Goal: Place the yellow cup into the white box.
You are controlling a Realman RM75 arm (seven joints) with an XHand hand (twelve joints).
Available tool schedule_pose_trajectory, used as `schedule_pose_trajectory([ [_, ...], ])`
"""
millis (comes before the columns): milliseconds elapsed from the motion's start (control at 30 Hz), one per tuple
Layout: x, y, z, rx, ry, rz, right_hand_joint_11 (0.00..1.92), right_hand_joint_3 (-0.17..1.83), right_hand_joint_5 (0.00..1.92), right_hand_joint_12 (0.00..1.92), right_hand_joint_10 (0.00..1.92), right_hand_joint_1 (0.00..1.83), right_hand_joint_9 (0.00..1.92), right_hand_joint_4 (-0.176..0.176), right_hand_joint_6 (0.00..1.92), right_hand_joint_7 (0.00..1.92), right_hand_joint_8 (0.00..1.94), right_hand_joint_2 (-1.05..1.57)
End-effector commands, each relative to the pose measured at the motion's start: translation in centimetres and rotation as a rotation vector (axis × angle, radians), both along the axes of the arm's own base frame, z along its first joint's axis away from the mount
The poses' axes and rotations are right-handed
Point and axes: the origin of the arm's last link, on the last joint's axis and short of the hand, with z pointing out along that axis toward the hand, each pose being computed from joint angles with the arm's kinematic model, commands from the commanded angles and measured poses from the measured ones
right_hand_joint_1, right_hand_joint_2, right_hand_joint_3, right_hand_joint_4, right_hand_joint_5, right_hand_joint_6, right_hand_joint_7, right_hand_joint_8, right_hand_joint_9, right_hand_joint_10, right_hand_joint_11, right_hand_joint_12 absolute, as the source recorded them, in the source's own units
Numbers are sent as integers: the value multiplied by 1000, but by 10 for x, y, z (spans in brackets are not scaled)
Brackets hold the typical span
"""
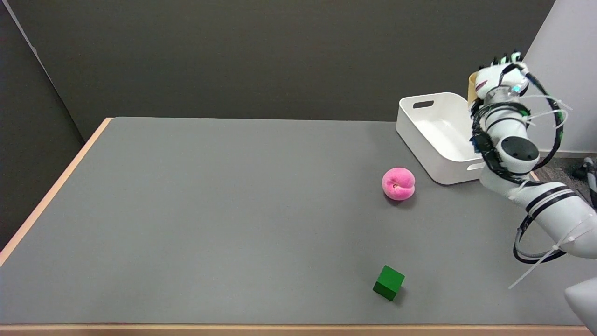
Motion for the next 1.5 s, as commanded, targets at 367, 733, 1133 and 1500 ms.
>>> schedule_pose_trajectory([
  [367, -100, -12, -22, 20, -270, -70, -1, 549, 510, 809, 545, 736, 126, 148, 1502, 205, 347, 1056],
  [733, -92, -13, -37, 61, -294, -19, -1, 981, 20, 537, 226, 183, -1, 65, 217, -1, 47, 620],
  [1133, 26, -27, -103, 261, -117, 317, -1, 972, 29, 373, 141, 215, 4, 65, 258, -1, 30, 641],
  [1500, 131, -36, -198, 572, -30, 519, -1, 1013, 72, 386, 236, 345, 4, 68, 391, -1, 169, 673],
])
